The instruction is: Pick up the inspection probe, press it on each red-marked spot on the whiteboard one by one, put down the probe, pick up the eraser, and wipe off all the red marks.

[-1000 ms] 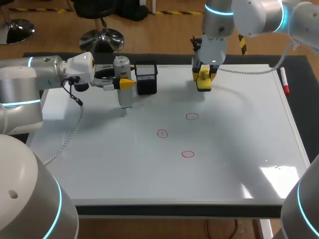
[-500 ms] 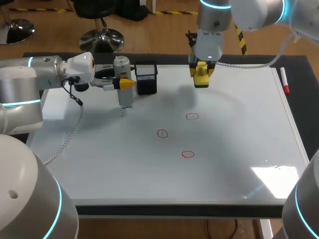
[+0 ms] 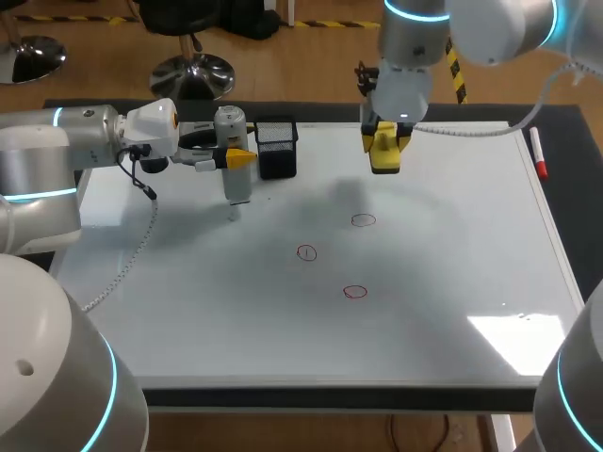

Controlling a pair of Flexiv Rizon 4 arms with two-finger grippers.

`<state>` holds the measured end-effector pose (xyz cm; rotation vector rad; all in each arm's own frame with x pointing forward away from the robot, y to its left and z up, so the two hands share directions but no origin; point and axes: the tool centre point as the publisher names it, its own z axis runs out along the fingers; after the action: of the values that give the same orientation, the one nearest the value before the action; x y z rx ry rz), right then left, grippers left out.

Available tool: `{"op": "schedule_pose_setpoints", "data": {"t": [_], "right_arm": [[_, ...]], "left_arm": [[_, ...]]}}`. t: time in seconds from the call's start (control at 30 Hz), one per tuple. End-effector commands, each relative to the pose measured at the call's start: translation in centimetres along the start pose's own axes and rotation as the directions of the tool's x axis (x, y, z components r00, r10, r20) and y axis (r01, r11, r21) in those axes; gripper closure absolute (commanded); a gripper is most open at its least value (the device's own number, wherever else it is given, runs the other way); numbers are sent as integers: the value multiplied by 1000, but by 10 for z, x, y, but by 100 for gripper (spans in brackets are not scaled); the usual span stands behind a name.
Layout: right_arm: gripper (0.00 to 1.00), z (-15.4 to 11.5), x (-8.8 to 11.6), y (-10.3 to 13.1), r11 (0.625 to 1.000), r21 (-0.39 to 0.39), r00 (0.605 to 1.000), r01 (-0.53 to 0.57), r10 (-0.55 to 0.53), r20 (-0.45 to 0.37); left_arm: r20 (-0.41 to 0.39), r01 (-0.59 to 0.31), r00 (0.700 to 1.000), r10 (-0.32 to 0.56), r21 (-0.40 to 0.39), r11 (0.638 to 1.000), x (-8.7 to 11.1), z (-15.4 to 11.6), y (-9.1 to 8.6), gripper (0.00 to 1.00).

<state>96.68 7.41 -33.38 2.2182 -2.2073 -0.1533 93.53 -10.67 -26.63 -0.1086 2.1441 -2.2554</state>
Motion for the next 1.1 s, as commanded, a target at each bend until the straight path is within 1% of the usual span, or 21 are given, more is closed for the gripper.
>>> {"op": "schedule_pose_setpoints", "data": {"t": [0.03,0.47,0.8,1.1], "right_arm": [[100,-9,9,11,1000,20,1000,0,0,-1],[100,-20,23,36,999,43,1000,-22,21,11],[100,-21,47,53,998,44,999,-49,48,13],[100,-18,62,59,998,36,998,-56,56,8]], "left_arm": [[0,-1,1000,1,1,1000,0,0,0,100],[0,-1,1000,1,1,1000,0,0,0,100],[0,-1,1000,1,1,1000,0,0,0,100],[0,-1,1000,1,1,1000,0,0,0,100]]}}
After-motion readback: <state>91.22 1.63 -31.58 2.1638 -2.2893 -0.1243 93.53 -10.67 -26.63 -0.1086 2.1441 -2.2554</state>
